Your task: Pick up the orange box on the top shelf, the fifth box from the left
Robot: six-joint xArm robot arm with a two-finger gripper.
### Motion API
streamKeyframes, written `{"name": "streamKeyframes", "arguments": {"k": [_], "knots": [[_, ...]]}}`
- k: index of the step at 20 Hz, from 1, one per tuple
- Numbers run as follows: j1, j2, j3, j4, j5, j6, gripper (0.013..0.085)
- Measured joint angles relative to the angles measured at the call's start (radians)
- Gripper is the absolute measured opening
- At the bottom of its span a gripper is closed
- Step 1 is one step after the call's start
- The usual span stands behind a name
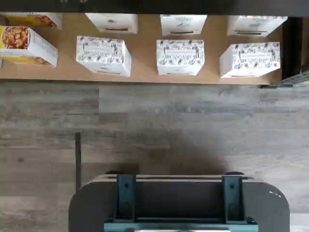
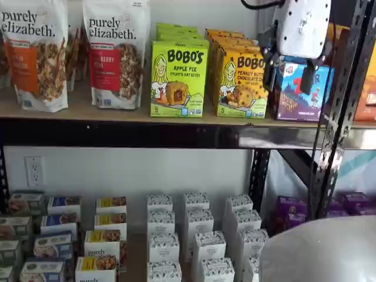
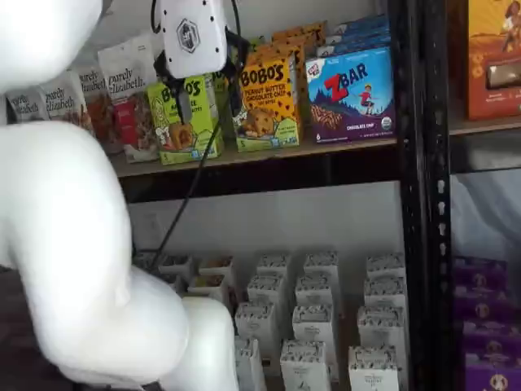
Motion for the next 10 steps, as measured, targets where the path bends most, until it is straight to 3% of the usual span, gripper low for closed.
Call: {"name": "streamKeyframes", "arguments": {"k": [4,10], "knots": [[-0.006,0.081,-0.077,0.011,0.143,0.001,0.085],[-0.009,0.081,-0.075,0.014,0.134,0.0,0.085]]}}
